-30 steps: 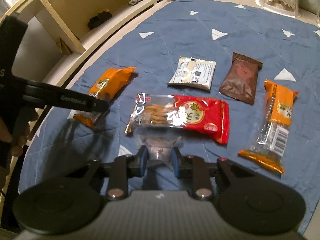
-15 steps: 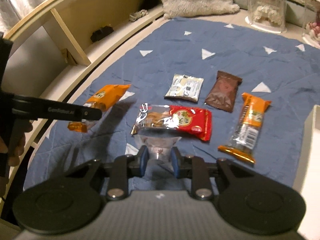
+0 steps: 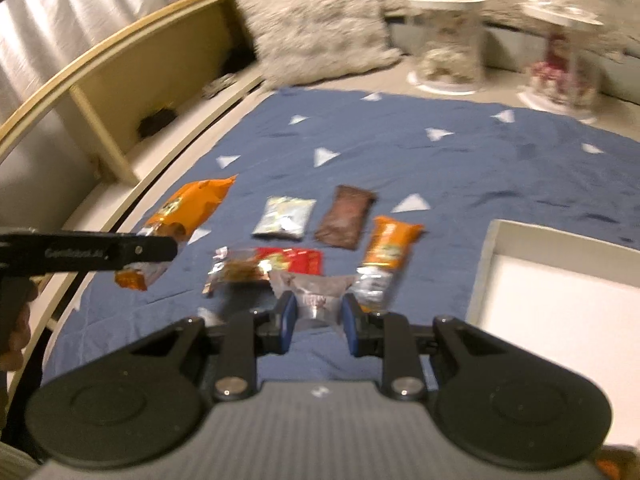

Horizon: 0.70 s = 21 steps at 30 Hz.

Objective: Organize snacks
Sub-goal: 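Carry orange bar and clear packet with both tools over the white tray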

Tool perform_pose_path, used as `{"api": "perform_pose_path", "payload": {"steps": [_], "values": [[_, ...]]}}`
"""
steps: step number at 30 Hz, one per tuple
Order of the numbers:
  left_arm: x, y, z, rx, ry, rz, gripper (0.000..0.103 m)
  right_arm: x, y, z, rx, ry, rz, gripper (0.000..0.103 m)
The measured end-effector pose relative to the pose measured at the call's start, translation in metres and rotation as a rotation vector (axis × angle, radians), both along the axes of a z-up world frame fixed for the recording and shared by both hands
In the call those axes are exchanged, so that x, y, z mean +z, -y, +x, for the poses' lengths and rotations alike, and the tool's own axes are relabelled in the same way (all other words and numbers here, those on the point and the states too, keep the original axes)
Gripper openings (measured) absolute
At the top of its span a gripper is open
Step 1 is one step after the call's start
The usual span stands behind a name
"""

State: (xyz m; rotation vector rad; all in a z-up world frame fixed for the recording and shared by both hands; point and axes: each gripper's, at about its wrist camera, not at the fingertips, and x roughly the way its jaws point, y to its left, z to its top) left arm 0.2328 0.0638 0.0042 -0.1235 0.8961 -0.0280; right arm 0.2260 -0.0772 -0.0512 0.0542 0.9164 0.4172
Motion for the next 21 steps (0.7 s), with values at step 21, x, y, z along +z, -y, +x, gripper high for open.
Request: {"api": "perform_pose_path", "payload": {"steps": [21], "values": [[-0.036, 0.163, 0.015, -0.229, -0.061, -0.134, 0.038, -0.004, 0.155, -0.031, -0.224, -0.03, -0.047, 0.03]]}}
